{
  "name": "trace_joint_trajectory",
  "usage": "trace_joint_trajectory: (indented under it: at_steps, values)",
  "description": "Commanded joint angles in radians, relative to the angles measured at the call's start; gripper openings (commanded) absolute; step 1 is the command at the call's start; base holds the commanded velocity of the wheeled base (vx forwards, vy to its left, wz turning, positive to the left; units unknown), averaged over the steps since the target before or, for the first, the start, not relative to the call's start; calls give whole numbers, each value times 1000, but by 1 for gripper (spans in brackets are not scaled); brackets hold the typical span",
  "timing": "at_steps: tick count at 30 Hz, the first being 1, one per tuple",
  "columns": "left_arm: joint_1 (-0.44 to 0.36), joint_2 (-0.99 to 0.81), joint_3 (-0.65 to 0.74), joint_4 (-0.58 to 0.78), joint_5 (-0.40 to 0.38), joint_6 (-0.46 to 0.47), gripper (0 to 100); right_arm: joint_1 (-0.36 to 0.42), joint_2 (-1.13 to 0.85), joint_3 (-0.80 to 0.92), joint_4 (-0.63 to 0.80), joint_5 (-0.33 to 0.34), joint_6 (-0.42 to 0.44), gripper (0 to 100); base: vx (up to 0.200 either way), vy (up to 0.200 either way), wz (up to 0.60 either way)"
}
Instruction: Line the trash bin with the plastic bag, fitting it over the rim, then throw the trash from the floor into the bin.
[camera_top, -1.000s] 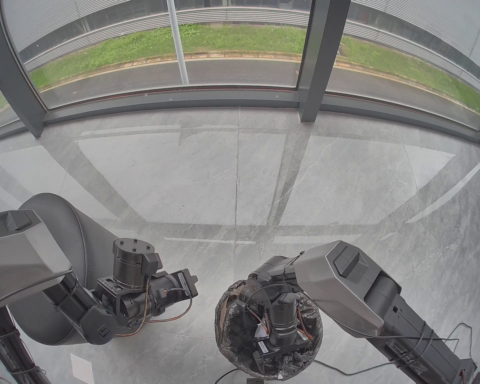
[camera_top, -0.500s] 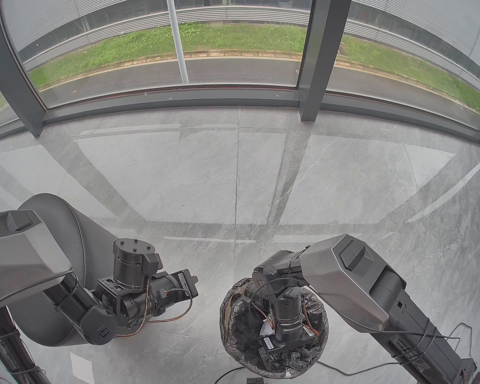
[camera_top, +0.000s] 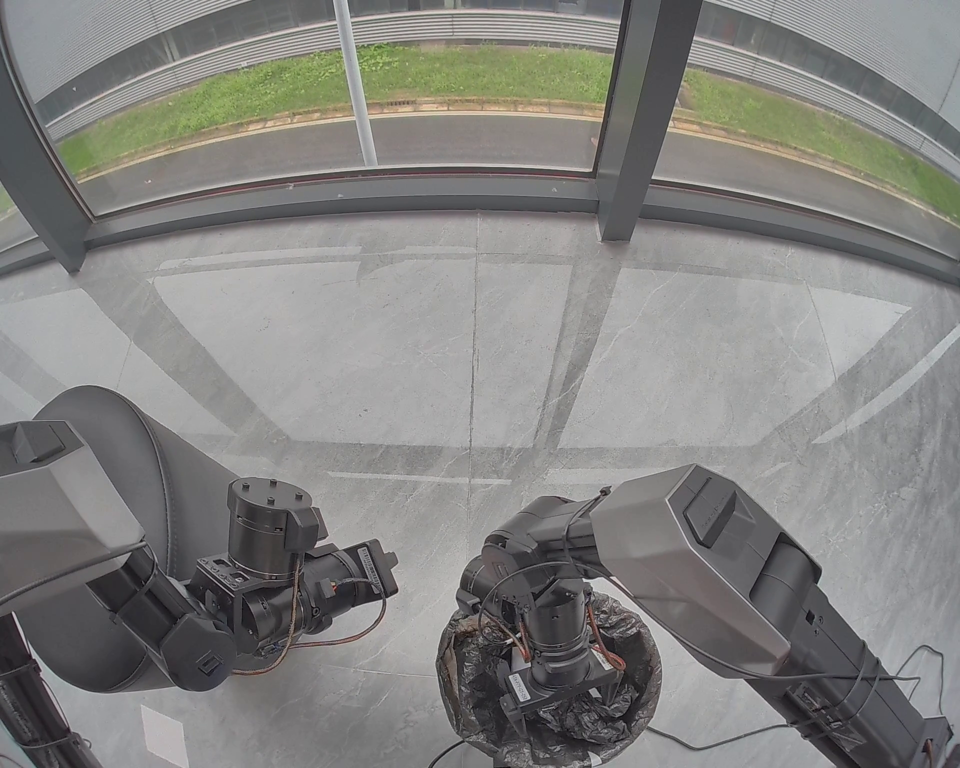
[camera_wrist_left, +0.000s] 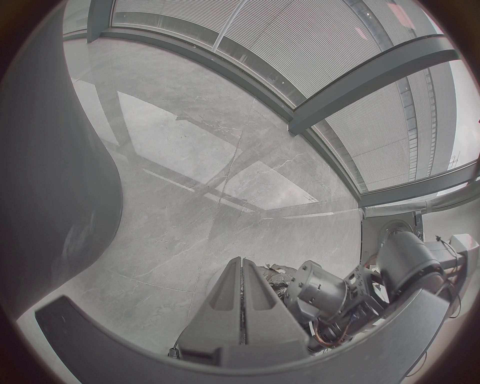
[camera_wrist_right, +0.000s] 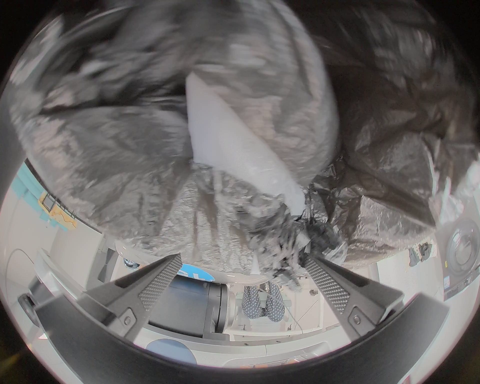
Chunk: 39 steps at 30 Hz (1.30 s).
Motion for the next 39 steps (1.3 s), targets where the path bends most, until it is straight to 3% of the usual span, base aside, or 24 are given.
trace_joint_trajectory:
  at_steps: [1, 11, 14, 16, 20, 21, 23, 27, 35, 37, 38, 39]
  values:
    - [-1, -3, 0, 0, 0, 0, 0, 29, -43, 0, -4, -31, -1, 100, 0, 0, 0]
    - [-1, -14, 2, 0, 2, 0, 0, 28, -164, 0, 31, -43, 1, 100, 0, 0, 0]
    - [1, -36, 5, 0, 2, 0, 0, 18, -228, 0, 94, -35, 9, 100, 0, 0, 0]
    - [1, -63, 9, 0, 2, 2, 0, -2, -291, 0, 175, 6, 55, 100, 0, 0, 0]
    - [-1, -132, 20, 0, 2, 3, 0, -58, -399, 0, 395, 314, 76, 100, 0, 0, 0]
    - [-1, -161, 28, 1, 0, 3, 0, -81, -431, 0, 395, 429, 88, 100, 0, 0, 0]
    - [-1, -204, 37, 3, -1, 7, 0, -120, -478, 0, 395, 512, 93, 100, 0, 0, 0]
    - [-2, -304, 46, 17, -1, 23, 0, -195, -580, 0, 393, 505, 45, 100, 0, 0, 0]
    - [-15, -493, 60, 81, 0, 117, 0, -316, -745, 0, 393, 491, 39, 100, 0, 0, 0]
    - [-13, -553, 49, 136, 2, 126, 0, -344, -814, 0, 395, 405, 39, 100, 0, 0, 0]
    - [-13, -553, 49, 136, 2, 126, 0, -344, -814, 0, 395, 405, 39, 100, 0, 0, 0]
    - [-10, -606, 31, 202, 10, 149, 0, -347, -871, 0, 395, 204, 39, 100, 0, 0, 0]
